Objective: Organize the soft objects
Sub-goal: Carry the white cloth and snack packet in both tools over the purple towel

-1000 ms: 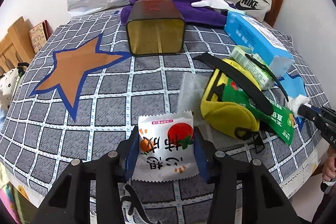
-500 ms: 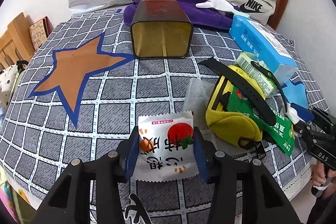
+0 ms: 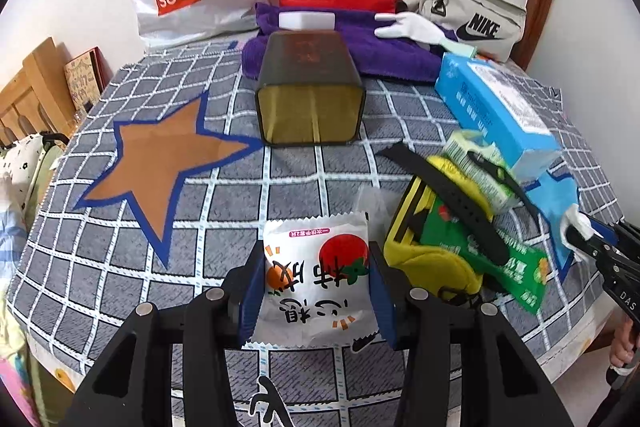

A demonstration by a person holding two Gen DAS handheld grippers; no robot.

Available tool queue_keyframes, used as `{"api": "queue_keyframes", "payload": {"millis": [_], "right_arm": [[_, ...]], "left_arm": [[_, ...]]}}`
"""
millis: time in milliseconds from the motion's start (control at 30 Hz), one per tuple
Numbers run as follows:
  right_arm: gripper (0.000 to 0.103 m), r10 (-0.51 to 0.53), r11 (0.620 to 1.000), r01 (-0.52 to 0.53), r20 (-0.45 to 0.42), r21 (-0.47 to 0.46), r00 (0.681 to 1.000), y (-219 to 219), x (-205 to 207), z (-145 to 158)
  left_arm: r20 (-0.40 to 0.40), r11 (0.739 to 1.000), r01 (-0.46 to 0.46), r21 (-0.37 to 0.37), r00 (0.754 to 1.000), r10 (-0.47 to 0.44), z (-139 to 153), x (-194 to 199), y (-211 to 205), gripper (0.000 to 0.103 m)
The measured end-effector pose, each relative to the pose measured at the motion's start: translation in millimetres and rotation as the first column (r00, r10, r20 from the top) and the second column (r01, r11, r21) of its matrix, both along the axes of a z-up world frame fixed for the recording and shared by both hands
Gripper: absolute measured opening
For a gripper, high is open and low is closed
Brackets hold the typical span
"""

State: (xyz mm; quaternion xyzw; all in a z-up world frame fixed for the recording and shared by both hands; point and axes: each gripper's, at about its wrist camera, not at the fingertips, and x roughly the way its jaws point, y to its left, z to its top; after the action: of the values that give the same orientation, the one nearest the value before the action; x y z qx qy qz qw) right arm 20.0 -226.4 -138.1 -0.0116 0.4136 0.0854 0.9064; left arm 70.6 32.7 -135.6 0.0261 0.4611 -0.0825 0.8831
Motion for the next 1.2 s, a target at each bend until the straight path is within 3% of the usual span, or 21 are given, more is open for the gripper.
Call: {"api": "queue_keyframes", "payload": {"millis": [567,733,1200], "right_arm": [[0.023,-0.034,0.999,0.032,0.116,0.017,0.993,-9,1,63],[0.023,-0.030,0.999,0.026,0.137,0.032,0.990,-11,16,77],[0.023,-0.029,0.998,0.021,0.129,0.061,0.991,-17,82,98]], "left_arm": [[0.057,0.999,-0.015,-0.036,0.998,0.017,42,10,-8,0.045],[0.062,0.997,-0.035,-0.067,0.997,0.039,52,24,-8,0.045],[0.066,0.997,-0.051,-0.056,0.996,0.055,71,82,-16,0.045]]}}
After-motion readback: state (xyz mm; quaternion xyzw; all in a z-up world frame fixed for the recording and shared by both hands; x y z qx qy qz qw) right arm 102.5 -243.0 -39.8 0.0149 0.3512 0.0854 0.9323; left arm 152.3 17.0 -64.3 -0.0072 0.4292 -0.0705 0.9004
